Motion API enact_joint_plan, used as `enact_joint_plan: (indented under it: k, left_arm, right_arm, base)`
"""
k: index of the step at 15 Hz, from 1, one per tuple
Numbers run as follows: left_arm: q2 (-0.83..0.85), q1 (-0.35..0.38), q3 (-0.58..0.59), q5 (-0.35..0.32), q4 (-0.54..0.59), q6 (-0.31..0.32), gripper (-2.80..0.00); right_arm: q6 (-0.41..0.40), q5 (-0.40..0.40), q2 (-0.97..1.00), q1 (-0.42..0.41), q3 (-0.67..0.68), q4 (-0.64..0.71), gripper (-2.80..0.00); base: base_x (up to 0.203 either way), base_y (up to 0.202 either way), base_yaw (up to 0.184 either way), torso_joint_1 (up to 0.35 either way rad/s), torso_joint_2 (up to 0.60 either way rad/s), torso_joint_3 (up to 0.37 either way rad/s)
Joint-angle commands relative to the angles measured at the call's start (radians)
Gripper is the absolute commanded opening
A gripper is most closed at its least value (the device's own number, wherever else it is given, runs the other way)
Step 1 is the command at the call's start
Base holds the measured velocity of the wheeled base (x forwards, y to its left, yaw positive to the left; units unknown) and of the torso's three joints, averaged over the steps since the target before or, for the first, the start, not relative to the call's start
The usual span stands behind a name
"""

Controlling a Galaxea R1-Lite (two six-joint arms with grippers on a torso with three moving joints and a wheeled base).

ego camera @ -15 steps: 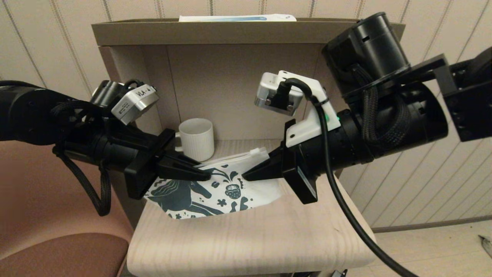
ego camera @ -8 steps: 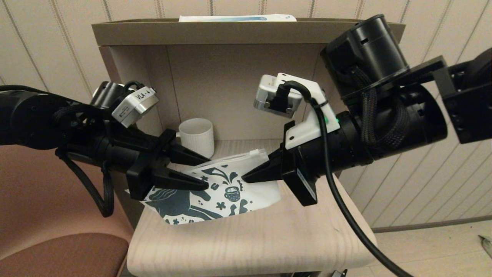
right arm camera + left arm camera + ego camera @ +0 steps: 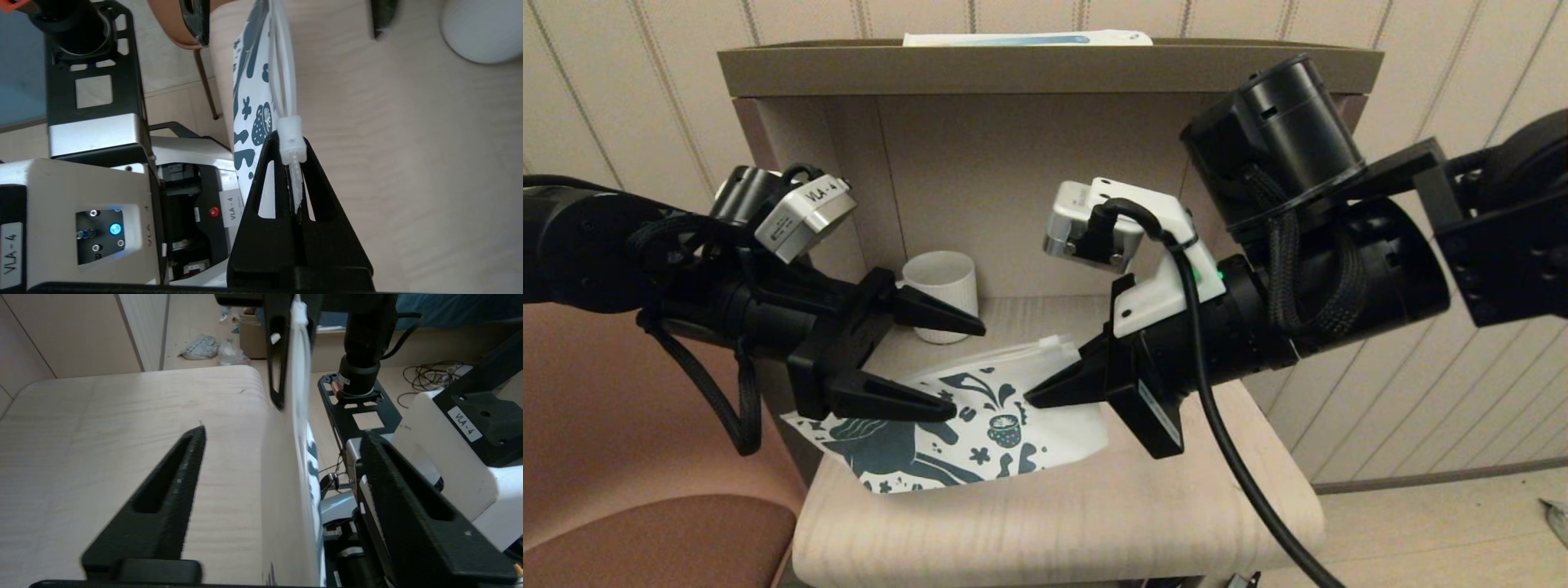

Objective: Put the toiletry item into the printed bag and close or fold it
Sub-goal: Hand it to the other hand

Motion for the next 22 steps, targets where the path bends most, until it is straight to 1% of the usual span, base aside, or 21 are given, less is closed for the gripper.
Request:
enact_joint_plan:
  k: [1,5,8,10,12,13,16,22]
  left_arm:
    - [0.0,0.0,-0.001,-0.007,0.003,0.004,0.0]
    - [-0.005,0.001,-0.007,-0.011,0.005,0.0,0.0]
    - [-0.011,0.008,-0.012,-0.015,0.009,-0.001,0.0]
    - [-0.01,0.019,-0.021,-0.015,0.02,-0.003,0.0]
    - [-0.011,0.023,-0.027,-0.016,0.023,-0.003,0.0]
    - [-0.01,0.023,-0.028,-0.016,0.024,-0.003,0.0]
    - [-0.009,0.024,-0.032,-0.016,0.025,-0.005,0.0]
    - [-0.012,0.029,-0.033,-0.011,0.022,-0.01,0.0]
  right_arm:
    - [0.001,0.003,0.026,0.019,-0.01,0.001,-2.8]
    - [0.031,0.005,0.063,0.043,-0.022,-0.042,-2.8]
    - [0.063,0.039,0.083,0.053,-0.031,-0.059,-2.8]
    - [0.096,0.06,0.096,0.061,-0.011,-0.136,-2.8]
    - [0.152,0.061,0.111,0.081,-0.001,-0.21,-2.8]
    - [0.161,0.061,0.116,0.084,0.0,-0.228,-2.8]
    - [0.171,0.06,0.118,0.09,0.007,-0.239,-2.8]
    - [0.161,0.055,0.104,0.079,0.049,-0.243,-2.8]
  base:
    - [0.0,0.0,0.0,0.0,0.0,0.0]
    - [0.0,0.0,0.0,0.0,0.0,0.0]
    - [0.0,0.0,0.0,0.0,0.0,0.0]
    - [0.0,0.0,0.0,0.0,0.0,0.0]
    - [0.0,0.0,0.0,0.0,0.0,0.0]
    - [0.0,0.0,0.0,0.0,0.0,0.0]
    - [0.0,0.0,0.0,0.0,0.0,0.0]
    - [0.0,0.0,0.0,0.0,0.0,0.0]
